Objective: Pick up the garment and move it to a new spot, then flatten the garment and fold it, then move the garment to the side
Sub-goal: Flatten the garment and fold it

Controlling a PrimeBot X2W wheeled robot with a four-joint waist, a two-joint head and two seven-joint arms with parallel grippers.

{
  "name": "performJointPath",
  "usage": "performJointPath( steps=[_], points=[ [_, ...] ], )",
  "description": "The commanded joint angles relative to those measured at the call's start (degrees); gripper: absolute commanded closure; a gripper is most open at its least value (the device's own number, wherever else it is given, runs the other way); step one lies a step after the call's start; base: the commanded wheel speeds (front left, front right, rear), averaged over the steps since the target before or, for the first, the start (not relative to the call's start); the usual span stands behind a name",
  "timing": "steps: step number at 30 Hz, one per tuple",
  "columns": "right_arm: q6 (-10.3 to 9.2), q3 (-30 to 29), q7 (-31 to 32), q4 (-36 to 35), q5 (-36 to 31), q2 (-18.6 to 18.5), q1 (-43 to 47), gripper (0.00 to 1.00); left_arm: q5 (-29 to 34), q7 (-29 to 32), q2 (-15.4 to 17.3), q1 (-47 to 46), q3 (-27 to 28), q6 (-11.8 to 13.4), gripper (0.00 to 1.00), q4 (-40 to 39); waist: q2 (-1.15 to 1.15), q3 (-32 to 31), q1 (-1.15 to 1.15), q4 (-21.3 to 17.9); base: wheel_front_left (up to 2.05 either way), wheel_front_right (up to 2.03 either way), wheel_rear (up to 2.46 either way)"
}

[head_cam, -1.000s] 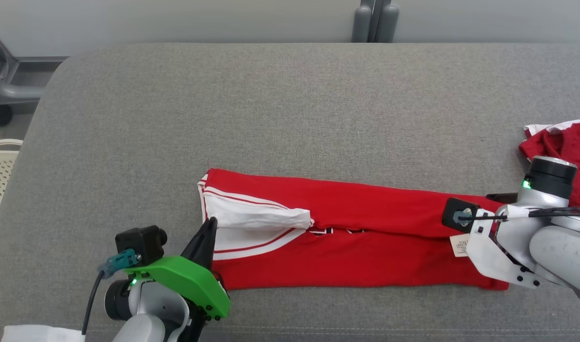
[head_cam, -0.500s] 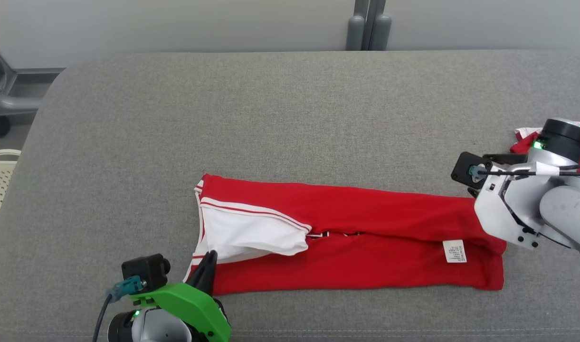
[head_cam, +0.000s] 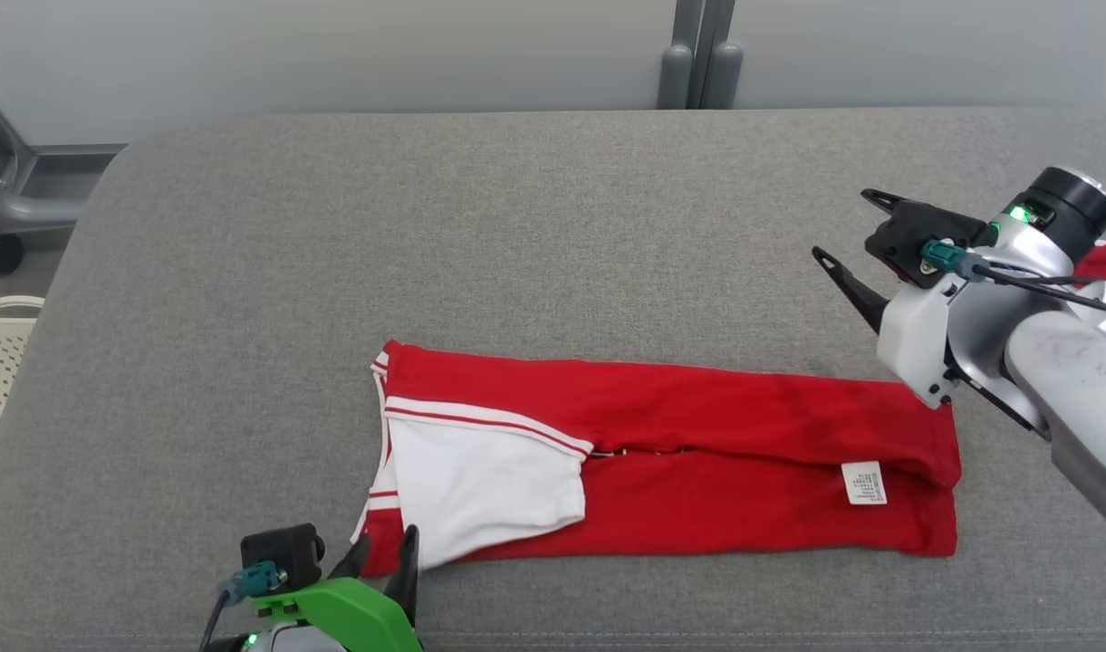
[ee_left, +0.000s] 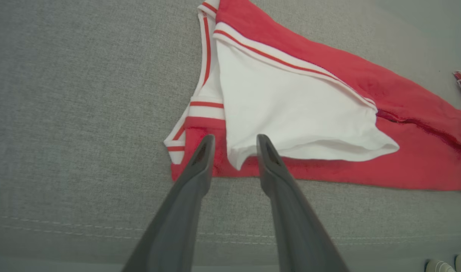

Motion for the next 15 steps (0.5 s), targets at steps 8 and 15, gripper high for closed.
performJointPath(
  steps=[8, 15],
  points=[
    [-0.11, -23.5, -7.4, -0.9, -6.9, 12.1, 17.6, 0.00, 4.1, -3.0, 2.5, -0.7, -0.8, 0.8, 0.00, 2.7, 0.00, -1.2, 0.00, 0.1, 0.00, 0.00, 0.00],
    [-0.10, -37.3, -10.7, -4.5, -8.5, 24.1, 30.5, 0.00, 6.8, -12.2, 3.6, 0.3, 1.8, 2.5, 0.00, 2.3, 0.00, -3.9, 0.00, -0.4, 0.00, 0.00, 0.00]
  ],
)
